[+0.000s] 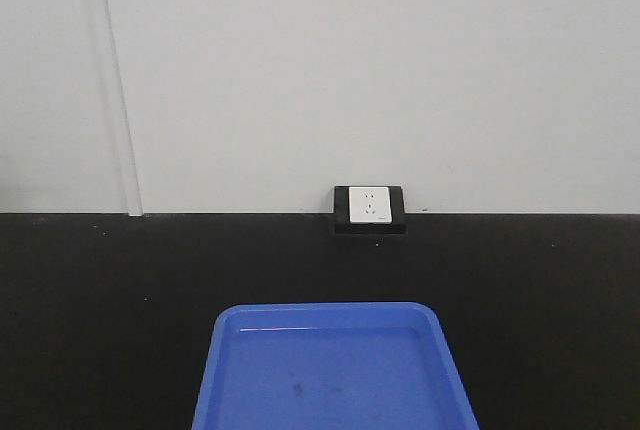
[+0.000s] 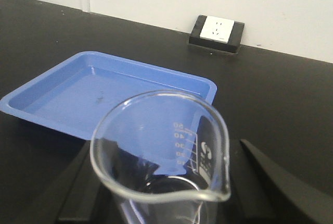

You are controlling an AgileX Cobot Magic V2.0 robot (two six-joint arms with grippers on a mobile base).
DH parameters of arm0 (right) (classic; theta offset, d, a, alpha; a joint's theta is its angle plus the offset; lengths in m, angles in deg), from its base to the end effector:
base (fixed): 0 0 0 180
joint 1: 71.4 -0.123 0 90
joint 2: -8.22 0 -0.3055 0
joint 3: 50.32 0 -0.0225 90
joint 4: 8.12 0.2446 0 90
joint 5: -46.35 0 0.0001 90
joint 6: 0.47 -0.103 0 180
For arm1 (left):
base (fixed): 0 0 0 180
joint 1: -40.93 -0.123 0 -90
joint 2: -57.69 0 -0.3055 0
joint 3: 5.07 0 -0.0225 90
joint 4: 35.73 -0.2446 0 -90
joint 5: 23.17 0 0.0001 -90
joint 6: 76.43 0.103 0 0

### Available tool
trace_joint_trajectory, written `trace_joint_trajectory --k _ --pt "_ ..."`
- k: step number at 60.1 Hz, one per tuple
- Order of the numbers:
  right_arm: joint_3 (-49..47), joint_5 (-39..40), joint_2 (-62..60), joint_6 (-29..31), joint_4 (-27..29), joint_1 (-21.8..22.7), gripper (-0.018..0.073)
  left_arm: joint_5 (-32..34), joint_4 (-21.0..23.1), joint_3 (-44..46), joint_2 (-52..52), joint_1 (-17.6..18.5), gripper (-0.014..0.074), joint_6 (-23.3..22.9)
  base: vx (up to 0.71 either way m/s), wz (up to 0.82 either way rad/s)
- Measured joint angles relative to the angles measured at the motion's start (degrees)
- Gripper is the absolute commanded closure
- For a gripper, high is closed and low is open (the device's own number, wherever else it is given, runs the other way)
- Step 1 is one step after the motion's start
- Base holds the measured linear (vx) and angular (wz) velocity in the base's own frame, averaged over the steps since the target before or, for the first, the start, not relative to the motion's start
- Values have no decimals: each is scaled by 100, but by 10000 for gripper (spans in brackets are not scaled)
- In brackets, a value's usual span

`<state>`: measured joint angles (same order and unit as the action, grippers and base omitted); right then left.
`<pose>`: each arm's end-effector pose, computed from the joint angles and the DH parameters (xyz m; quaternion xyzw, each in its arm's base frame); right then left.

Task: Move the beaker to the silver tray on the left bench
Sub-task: 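Hold the beaker raised in the right gripper while backing away from the bench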

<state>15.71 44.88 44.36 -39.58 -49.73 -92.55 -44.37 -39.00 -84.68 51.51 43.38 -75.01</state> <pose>0.0914 0.0334 0.2499 -0.1554 0.7685 0.0940 0.6135 0.0371 0.0005 0.1662 0.0424 0.8025 0.0188 0.5948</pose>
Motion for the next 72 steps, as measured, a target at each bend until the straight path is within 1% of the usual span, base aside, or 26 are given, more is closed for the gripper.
trace_joint_trajectory --k 37,72 --pt "0 -6 0 0 5 0 570 0 0 0 0 0 595 0 -2 -2" --pt "0 -6 0 0 5 0 570 0 0 0 0 0 595 0 -24 -6"
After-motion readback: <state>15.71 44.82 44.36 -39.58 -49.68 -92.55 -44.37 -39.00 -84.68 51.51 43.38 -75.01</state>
